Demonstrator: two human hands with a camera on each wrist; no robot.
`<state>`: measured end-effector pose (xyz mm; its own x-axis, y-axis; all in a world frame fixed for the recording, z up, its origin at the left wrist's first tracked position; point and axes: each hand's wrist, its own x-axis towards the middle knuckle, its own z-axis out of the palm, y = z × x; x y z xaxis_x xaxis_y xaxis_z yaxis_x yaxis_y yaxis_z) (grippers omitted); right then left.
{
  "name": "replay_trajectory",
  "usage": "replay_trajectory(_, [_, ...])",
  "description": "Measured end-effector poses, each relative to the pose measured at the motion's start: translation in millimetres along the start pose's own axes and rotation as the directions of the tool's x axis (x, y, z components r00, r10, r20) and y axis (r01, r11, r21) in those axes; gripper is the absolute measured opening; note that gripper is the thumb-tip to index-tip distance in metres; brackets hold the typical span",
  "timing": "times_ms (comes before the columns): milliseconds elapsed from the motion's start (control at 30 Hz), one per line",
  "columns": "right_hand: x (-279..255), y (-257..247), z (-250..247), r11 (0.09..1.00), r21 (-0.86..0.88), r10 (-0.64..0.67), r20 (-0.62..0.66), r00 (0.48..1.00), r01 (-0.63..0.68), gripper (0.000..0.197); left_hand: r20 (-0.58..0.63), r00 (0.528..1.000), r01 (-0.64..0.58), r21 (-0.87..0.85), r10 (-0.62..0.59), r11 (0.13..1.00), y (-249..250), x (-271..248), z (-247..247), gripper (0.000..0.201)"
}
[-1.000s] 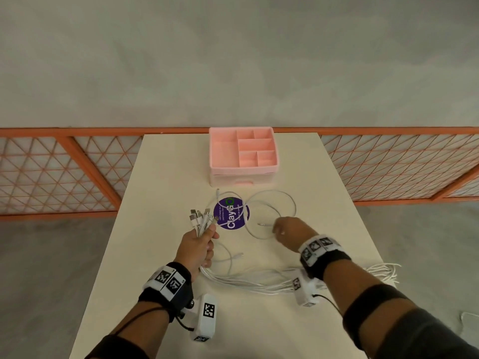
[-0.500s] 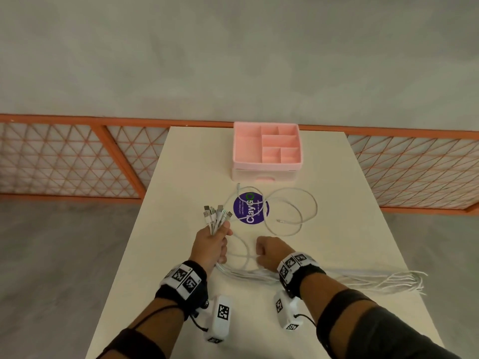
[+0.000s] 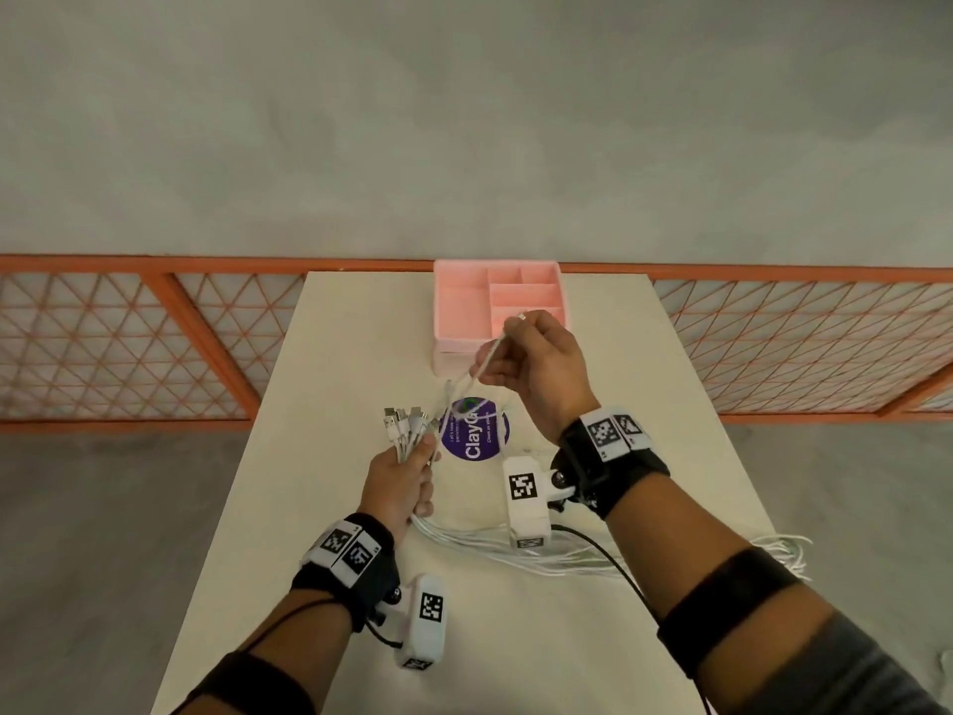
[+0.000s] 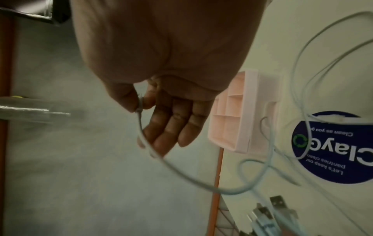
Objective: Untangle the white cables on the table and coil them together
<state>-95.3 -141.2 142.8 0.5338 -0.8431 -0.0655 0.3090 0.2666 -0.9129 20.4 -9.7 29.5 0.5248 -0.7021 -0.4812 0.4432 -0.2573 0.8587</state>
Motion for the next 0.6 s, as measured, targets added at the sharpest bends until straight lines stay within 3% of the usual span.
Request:
replay_trajectory(67, [0.0, 1.4, 5.9, 1.0, -0.023, 0.005, -0.053, 0.999, -0.006, 0.01, 0.003, 1.0, 0.01, -0.016, -0.01, 1.0, -0.3, 0.6, -1.6, 0.031])
replay_trajectory(167, [3.6, 15.7, 5.4, 0.965, -0.261, -0.034, -0.105, 0.994, 0.005, 0.016, -0.003, 1.0, 0.01, -0.048, -0.01, 0.999, -0.8, -1.2, -3.5, 0.032])
replay_trajectory(267, [8.6, 43.2, 3.3, 0.86, -0.51, -0.051, -0.07, 0.996, 0.008, 0.014, 0.002, 1.0, -0.008, -0.068, 0.008, 0.998, 1.6, -3.1, -3.3, 0.034])
replay_trajectory(367, [3.8, 66.1, 8.0, 0.721, -0.692, 0.046, 0.018, 0.999, -0.021, 0.018, 0.021, 0.999, -0.029, -0.097, 0.031, 0.995, 4.9, -4.5, -0.7, 0.035])
replay_trajectory(467, [-9.2, 76.6, 17.4, 0.667, -0.745, 0.122, 0.077, 0.99, -0.025, 0.033, 0.036, 0.998, -0.055, -0.104, 0.059, 0.993, 8.5, -5.6, 2.1, 0.031])
replay_trajectory(600, [-15.2, 87.5, 21.7, 0.658, -0.753, 0.026, 0.025, 0.999, 0.002, 0.025, 0.045, 0.995, -0.078, -0.132, 0.085, 0.988, 11.1, -8.1, 3.0, 0.025])
